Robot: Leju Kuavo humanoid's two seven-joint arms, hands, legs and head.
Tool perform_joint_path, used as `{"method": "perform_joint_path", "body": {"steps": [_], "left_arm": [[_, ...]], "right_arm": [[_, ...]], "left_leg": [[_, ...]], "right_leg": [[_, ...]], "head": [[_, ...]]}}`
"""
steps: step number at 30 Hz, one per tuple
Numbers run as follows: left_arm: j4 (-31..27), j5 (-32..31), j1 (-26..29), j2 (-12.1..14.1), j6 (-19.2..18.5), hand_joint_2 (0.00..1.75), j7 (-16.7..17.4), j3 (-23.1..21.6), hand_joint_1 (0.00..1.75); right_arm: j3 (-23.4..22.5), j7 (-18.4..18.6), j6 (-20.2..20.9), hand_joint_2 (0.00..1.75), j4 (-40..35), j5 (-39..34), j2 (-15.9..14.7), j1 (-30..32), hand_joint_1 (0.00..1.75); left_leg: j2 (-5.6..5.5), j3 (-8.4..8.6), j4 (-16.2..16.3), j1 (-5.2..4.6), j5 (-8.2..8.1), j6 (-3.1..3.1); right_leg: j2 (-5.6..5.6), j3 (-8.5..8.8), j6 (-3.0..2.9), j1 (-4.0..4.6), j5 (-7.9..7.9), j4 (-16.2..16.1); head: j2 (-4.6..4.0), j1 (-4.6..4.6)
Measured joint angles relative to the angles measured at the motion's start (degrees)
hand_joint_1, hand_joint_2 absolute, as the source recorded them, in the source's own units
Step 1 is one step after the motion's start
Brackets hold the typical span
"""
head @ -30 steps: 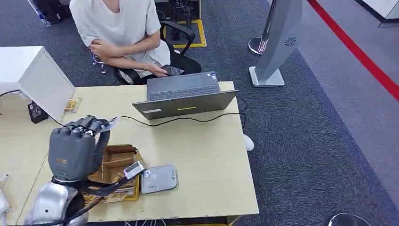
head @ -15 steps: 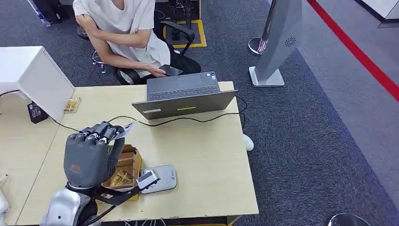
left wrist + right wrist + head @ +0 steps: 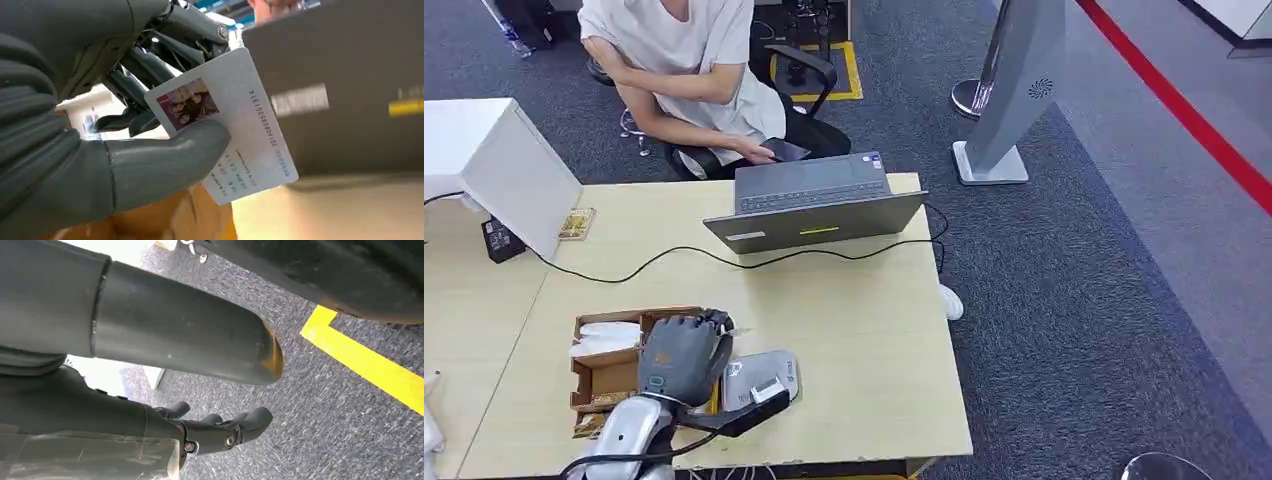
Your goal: Pass the card to the sensor for recognition and then transmit it.
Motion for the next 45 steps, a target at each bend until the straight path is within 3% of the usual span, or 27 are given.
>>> {"method": "perform_joint_path", "body": {"steps": [10, 16, 22, 26, 31, 37, 42, 45], "left_arm": [[4.15, -1.9, -0.04, -1.23, 5.99, 1.75, -4.35, -0.83, 1.75], [5.68, -2.19, 0.02, -1.29, 6.88, 1.75, -5.33, -1.49, 1.75], [6.97, -1.31, 0.08, -1.18, 6.23, 1.75, -5.57, -1.79, 1.75], [8.41, -0.16, 0.31, -1.01, 1.81, 1.75, -3.98, -1.81, 1.75], [9.15, -0.04, 0.37, -1.01, 1.33, 1.75, -3.72, -1.86, 1.75], [9.5, 1.11, -0.3, -0.66, -1.97, 1.75, -1.86, -2.38, 1.75], [9.53, 1.36, -0.54, -0.37, -2.34, 1.75, -1.55, -2.8, 1.75], [9.53, -0.97, -0.31, -0.33, 0.73, 1.75, -0.57, -2.99, 1.75]], "right_arm": [[0.41, 0.07, -0.04, 0.0, 0.0, 0.63, 0.04, -0.03, 0.0], [0.48, -0.11, -0.22, 0.0, 0.0, 0.98, 0.17, -0.03, 0.0], [0.48, -0.15, -0.24, 0.0, 0.0, 1.49, 0.2, -0.03, 0.0], [0.48, -0.09, -0.2, 0.0, 0.0, 1.57, 0.22, -0.03, 0.0], [0.48, -0.09, -0.2, 0.0, 0.0, 1.57, 0.22, -0.08, 0.0], [0.48, 0.13, -0.15, 0.0, 0.0, 1.68, 0.22, -0.08, 0.0], [0.48, 0.41, -0.18, 0.0, 0.0, 1.68, 0.24, -0.08, 0.0], [0.48, 0.41, -0.24, 0.0, 0.0, 1.53, 0.24, -0.07, 0.0]], "left_leg": [[-0.01, -0.02, 0.01, -0.02, -0.01, 0.01], [-0.01, -0.02, 0.0, -0.01, -0.01, 0.01], [-0.01, -0.03, 0.0, 0.0, -0.01, 0.01], [0.0, -0.03, 0.0, -0.01, -0.01, 0.01], [-0.02, -0.02, 0.0, -0.01, -0.01, 0.01], [-0.06, 0.08, -0.01, -0.01, -0.01, 0.01], [-0.06, 0.11, -0.03, -0.01, 0.0, 0.01], [-0.05, 0.13, -0.03, -0.01, 0.04, 0.03]], "right_leg": [[-0.01, 0.0, 0.02, -0.02, 0.0, 0.0], [-0.01, 0.0, 0.01, -0.01, 0.0, 0.0], [-0.01, -0.01, 0.01, -0.01, -0.01, 0.0], [-0.01, 0.0, 0.01, -0.01, -0.01, 0.0], [-0.04, 0.01, 0.01, -0.01, 0.0, 0.0], [-0.14, 0.16, 0.01, -0.01, -0.01, 0.0], [-0.15, 0.21, 0.01, -0.01, 0.0, 0.0], [-0.14, 0.2, 0.01, -0.01, 0.01, 0.0]], "head": [[0.0, 0.0], [0.0, 0.0], [0.0, 0.0], [0.0, 0.0], [0.0, 0.0], [0.0, 0.0], [0.0, 0.0], [0.0, 0.0]]}}
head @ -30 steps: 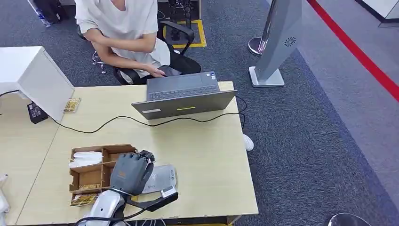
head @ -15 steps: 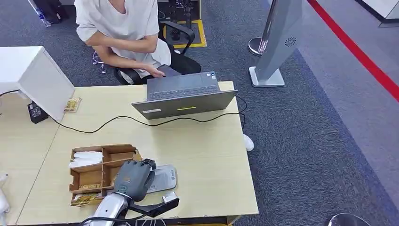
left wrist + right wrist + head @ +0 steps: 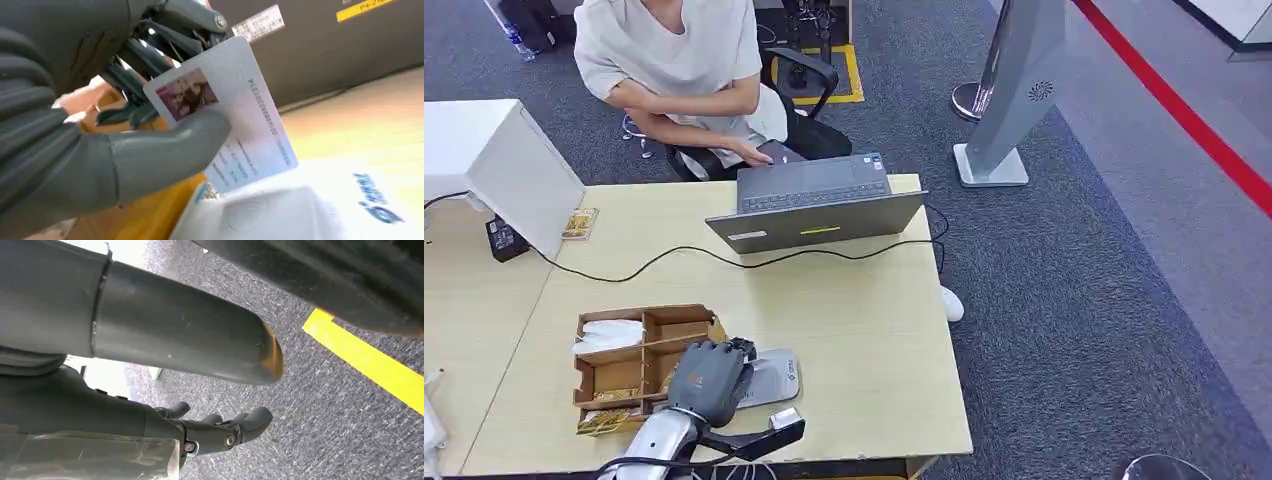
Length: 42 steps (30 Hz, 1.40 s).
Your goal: Pass the card to the sensor for recognition and then transmit it.
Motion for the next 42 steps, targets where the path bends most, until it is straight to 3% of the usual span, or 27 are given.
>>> {"method": "perform_joint_path", "body": {"steps": [4, 8, 11, 13, 17, 21, 23, 26, 32, 38, 42], "left_arm": [[-1.97, -6.16, 0.69, -0.11, 6.9, 1.75, 1.29, 0.0, 1.75], [-3.67, -7.25, 0.93, -0.17, 7.8, 1.75, 1.42, 0.0, 1.75], [-5.67, -9.98, 1.5, -0.3, 17.29, 1.75, 1.07, 0.0, 1.75], [-7.87, -10.09, 1.6, -0.26, 21.31, 1.75, 1.22, 0.0, 1.75], [-11.06, -10.14, 1.67, 0.02, 22.26, 1.75, 1.85, 0.0, 1.75], [-13.23, -10.14, 0.91, 1.62, 25.5, 1.75, 4.83, 0.0, 1.75], [-14.57, -10.14, -0.36, 3.2, 24.94, 1.75, 7.03, 0.13, 1.75], [-14.93, -10.14, -4.3, 5.91, 21.23, 1.75, 10.25, 1.84, 1.75], [-8.72, -10.14, -11.99, 9.49, 19.29, 1.75, 5.18, 13.34, 1.75], [-6.54, -10.14, -13.44, 10.54, 19.14, 1.75, 5.68, 16.68, 1.75], [-5.66, -10.14, -14.47, 11.94, 16.63, 1.75, 8.61, 16.68, 1.75]], "right_arm": [[0.0, -0.04, -0.77, 0.0, 0.0, -0.22, 0.09, 0.09, 0.0], [-0.02, -0.11, -0.85, 0.0, 0.0, -0.22, 0.13, 0.07, 0.0], [-0.04, -0.63, -0.94, 0.0, 0.0, -0.18, 0.13, 0.09, 0.0], [-0.04, -0.7, -1.01, 0.0, 0.0, 0.02, 0.15, 0.08, 0.0], [-0.04, -0.76, -1.01, 0.0, 0.0, 0.07, 0.15, 0.1, 0.0], [-0.04, -0.87, -1.01, 0.0, 0.0, 0.28, 0.13, 0.1, 0.0], [-0.04, -0.98, -1.01, 0.0, 0.0, 0.89, 0.13, 0.09, 0.0], [-0.04, -1.47, -0.92, 0.0, 0.0, 1.53, 0.13, 0.09, 0.0], [-0.04, -1.95, -0.66, 0.0, 0.0, 2.03, 0.13, 0.13, 0.0], [-0.04, -1.95, -0.66, 0.0, 0.02, 2.03, 0.13, 0.11, 0.0], [-0.04, -1.92, -0.59, 0.0, 0.02, 1.86, 0.13, 0.12, 0.0]], "left_leg": [[-0.04, -0.04, 0.01, 0.0, 0.03, -0.03], [-0.04, -0.05, 0.01, 0.0, 0.02, -0.04], [-0.05, -0.11, 0.01, 0.0, 0.02, -0.03], [-0.05, -0.11, 0.01, 0.0, 0.0, -0.02], [-0.05, -0.11, 0.01, 0.0, -0.01, 0.0], [-0.04, -0.1, 0.01, 0.01, 0.0, -0.01], [-0.05, -0.1, 0.01, 0.02, 0.03, -0.04], [-0.05, -0.1, 0.01, 0.07, 0.06, -0.08], [-0.01, -0.07, 0.01, 0.1, 0.15, -0.17], [-0.03, -0.12, 0.01, 0.09, 0.12, -0.16], [-0.03, -0.13, 0.01, 0.09, 0.11, -0.16]], "right_leg": [[-0.01, -0.04, -0.01, 0.0, 0.02, 0.0], [0.0, -0.05, -0.01, 0.0, 0.02, 0.0], [0.0, -0.1, -0.01, 0.0, 0.01, 0.0], [-0.01, -0.1, 0.01, 0.0, -0.01, 0.0], [-0.01, -0.1, 0.01, 0.0, -0.01, 0.0], [-0.01, -0.1, 0.01, 0.01, -0.01, 0.0], [-0.02, -0.1, 0.0, 0.02, 0.0, 0.0], [-0.01, -0.1, -0.04, 0.08, 0.03, 0.02], [0.03, -0.11, -0.09, 0.11, 0.07, 0.07], [0.02, -0.11, -0.07, 0.11, 0.05, 0.05], [0.02, -0.14, -0.07, 0.11, 0.04, 0.03]], "head": [[0.0, 0.0], [0.0, 0.0], [0.0, 0.0], [0.0, 0.0], [-0.02, 0.0], [0.0, 0.0], [0.0, 0.0], [0.0, 0.02], [0.0, -0.02], [0.0, 0.02], [0.0, 0.0]]}}
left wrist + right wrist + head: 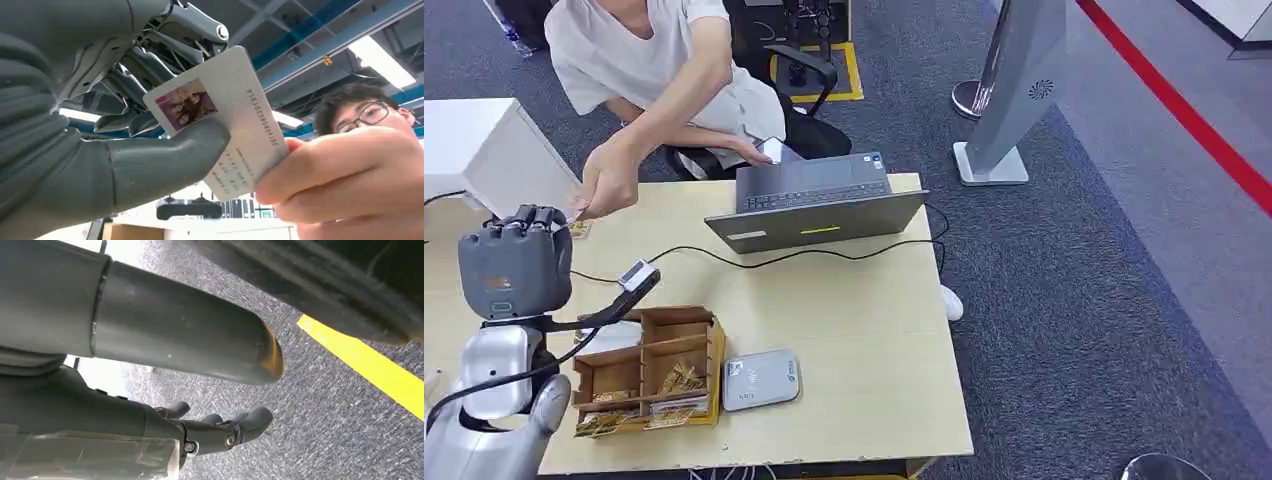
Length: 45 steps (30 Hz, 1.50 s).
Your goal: Pass the card to the sensor for recognition and then transmit it.
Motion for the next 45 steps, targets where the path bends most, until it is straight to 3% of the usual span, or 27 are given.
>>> {"method": "perform_joint_path", "body": {"steps": [8, 9, 14, 18, 23, 29, 33, 39, 42, 45], "left_arm": [[3.06, 0.0, -0.62, 0.81, -0.59, 1.75, -0.74, -0.09, 1.75], [3.23, 0.0, -0.62, 0.76, -0.59, 1.75, -0.74, -0.15, 0.0], [3.76, 0.0, -0.51, 0.63, -0.74, 1.75, -1.01, -0.24, 0.0], [3.78, 0.0, 0.09, -0.48, -0.35, 1.75, -3.81, 0.2, 0.0], [3.65, 0.0, 0.84, -1.58, -0.55, 1.75, -4.88, 0.57, 0.0], [1.68, 0.0, 2.06, -3.06, -2.78, 1.75, -4.98, 0.74, 0.0], [-3.02, 0.0, 4.51, -4.53, -7.74, 1.75, -5.09, 0.72, 0.0], [-9.47, 0.15, 7.71, -5.64, -11.24, 1.75, -5.79, 0.28, 0.0], [-15.99, 0.07, 11.89, -5.36, -11.19, 1.75, -5.64, -2.54, 0.0], [-22.0, -0.02, 15.43, -3.12, -10.29, 1.75, -3.1, -7.31, 0.0]], "right_arm": [[0.0, 0.39, 0.59, 0.0, 0.02, 0.0, 0.0, 0.0, 0.0], [0.0, 0.37, 0.61, 0.0, 0.02, 0.0, 0.0, 0.01, 0.0], [0.0, 0.37, 0.61, 0.0, 0.02, 0.02, 0.0, 0.0, 0.0], [0.0, 0.37, 0.59, 0.0, 0.02, 0.0, 0.0, -0.02, 0.0], [0.0, 0.39, 0.52, 0.0, 0.02, 0.0, 0.0, 0.0, 0.0], [-0.02, 0.39, 0.37, 0.0, 0.02, -0.15, 0.0, 0.01, 0.0], [-0.35, 0.83, -0.11, 0.0, 0.02, -1.03, 0.0, 0.05, 0.0], [-0.96, 1.33, -0.48, 0.0, 0.02, -2.62, 0.02, 0.03, 0.0], [-2.12, 1.42, -1.05, 0.0, 0.02, -3.96, 0.02, 0.32, 0.0], [-3.21, 1.42, -1.33, 0.0, 0.02, -4.33, 0.15, 0.33, 0.0]], "left_leg": [[0.27, 0.0, 0.0, 0.01, 0.0, -0.01], [0.3, -0.01, 0.0, 0.01, -0.01, -0.02], [0.29, -0.05, 0.0, 0.01, -0.09, -0.01], [0.18, -0.12, -0.01, 0.01, -0.1, -0.01], [0.17, -0.11, 0.0, 0.01, -0.08, -0.01], [0.16, -0.11, 0.0, 0.01, -0.06, -0.01], [0.16, -0.11, 0.0, 0.01, -0.07, -0.01], [0.2, -0.1, 0.0, 0.01, -0.09, -0.01], [0.19, -0.13, 0.0, 0.01, -0.12, 0.02], [0.18, -0.15, 0.0, 0.0, -0.15, 0.01]], "right_leg": [[0.34, -0.13, -0.03, 0.01, 0.04, 0.02], [0.4, -0.16, -0.03, 0.01, 0.04, 0.02], [0.42, -0.2, -0.02, 0.01, -0.02, 0.02], [0.26, -0.2, -0.01, 0.01, -0.03, 0.02], [0.25, -0.18, 0.0, 0.0, -0.01, 0.02], [0.25, -0.18, -0.02, 0.01, 0.01, 0.02], [0.26, -0.19, -0.01, 0.01, -0.01, 0.02], [0.28, -0.19, -0.01, 0.0, -0.01, 0.01], [0.26, -0.2, 0.0, 0.0, -0.03, 0.01], [0.25, -0.22, 0.0, 0.0, -0.04, 0.0]], "head": [[0.0, 0.0], [0.0, 0.0], [0.0, 0.0], [-0.02, 0.02], [-0.02, 0.0], [0.0, 0.02], [0.0, 0.0], [0.0, -0.02], [0.0, -0.04], [-0.02, 0.07]]}}
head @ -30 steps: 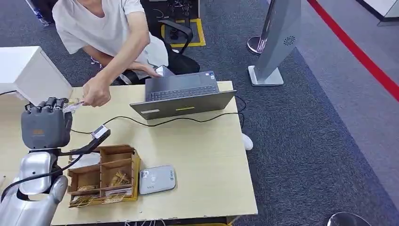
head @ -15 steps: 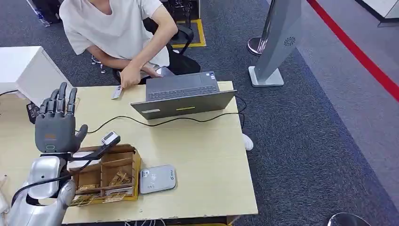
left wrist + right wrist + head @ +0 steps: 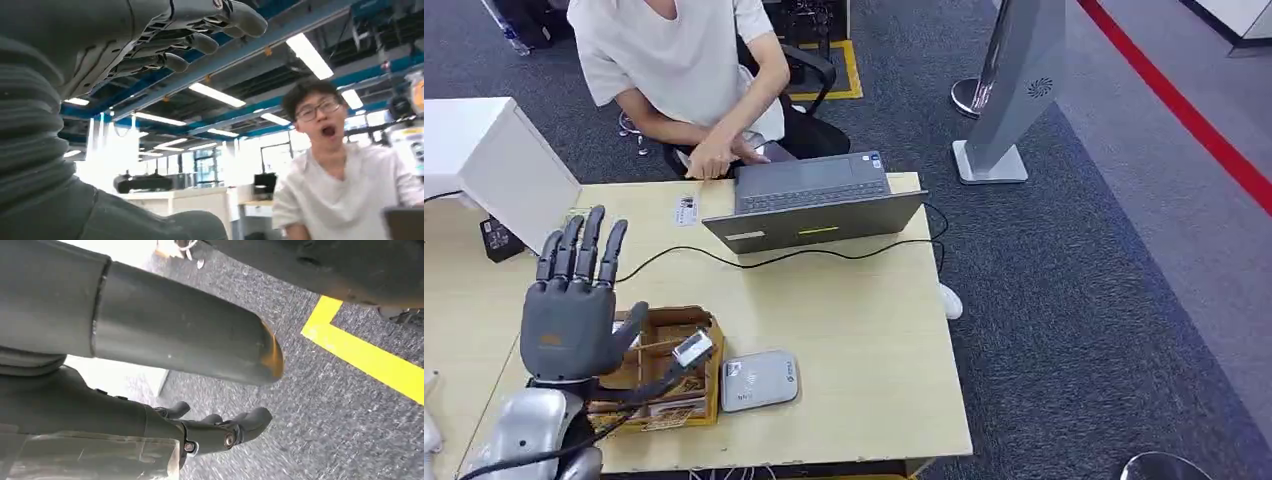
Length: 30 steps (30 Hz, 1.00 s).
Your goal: Pass the card to the sensor for recognition and then transmit it.
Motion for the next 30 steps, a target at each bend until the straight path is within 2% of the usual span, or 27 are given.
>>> {"method": "perform_joint_path", "body": {"steps": [4, 8, 11, 15, 18, 22, 30], "left_arm": [[-5.46, 0.0, 2.55, 4.13, 2.1, 1.75, 2.86, -5.51, 0.0], [-8.19, 0.0, 5.2, 6.88, 3.32, 1.75, 2.84, -9.11, 0.0], [-9.0, 0.13, 8.34, 7.93, 3.02, 1.75, 0.77, -10.57, 0.0], [-9.06, 6.7, 11.59, 11.26, -2.32, 1.75, -2.89, -11.12, 0.0], [-9.0, 12.22, 13.12, 14.69, -4.2, 1.75, -4.46, -11.12, 0.0], [-8.71, 14.8, 14.78, 18.35, -4.96, 1.75, -4.99, -11.12, 0.0], [-8.54, 16.0, 15.37, 20.3, -5.49, 1.75, -4.59, -11.12, 0.0]], "right_arm": [[-1.14, -0.02, -0.11, 0.0, 0.0, -0.68, 0.13, 0.0, 0.0], [-1.9, -0.02, -0.31, 0.0, 0.0, -0.87, 0.26, 0.0, 0.0], [-2.66, 0.0, -0.5, 0.0, 0.0, -0.9, 0.39, 0.0, 0.0], [-3.06, 0.09, -0.41, 0.0, 0.0, -0.81, 0.41, -0.03, 0.0], [-3.19, 0.18, 0.09, 0.0, -0.02, -0.57, 0.39, -0.05, 0.0], [-3.47, 0.2, 0.15, 0.0, 0.0, -0.5, 0.39, -0.05, 0.0], [-3.74, 0.5, 0.18, 0.0, -0.02, -0.46, 0.41, -0.11, 0.0]], "left_leg": [[-0.01, 0.0, -0.02, 0.0, 0.0, 0.0], [-0.01, 0.01, -0.03, 0.01, 0.0, 0.0], [0.0, 0.03, -0.03, 0.01, 0.0, 0.0], [0.0, 0.02, -0.03, 0.01, 0.0, 0.0], [-0.01, 0.01, -0.04, 0.03, 0.0, 0.0], [-0.02, 0.01, -0.05, 0.04, 0.01, 0.0], [-0.06, 0.01, -0.04, 0.01, 0.01, 0.0]], "right_leg": [[-0.02, 0.0, -0.01, 0.0, -0.01, 0.0], [-0.02, 0.02, -0.01, 0.01, -0.02, 0.0], [0.0, 0.02, -0.02, 0.0, -0.02, 0.0], [-0.01, 0.01, -0.02, 0.01, -0.02, 0.0], [-0.05, 0.01, -0.04, 0.03, -0.04, 0.0], [-0.07, 0.01, -0.04, 0.03, -0.04, 0.0], [-0.1, 0.04, -0.04, 0.01, -0.03, 0.0]], "head": [[0.02, -0.04], [0.02, -0.02], [0.02, -0.07], [0.02, -0.09], [0.02, -0.07], [0.02, -0.09], [0.02, -0.13]]}}
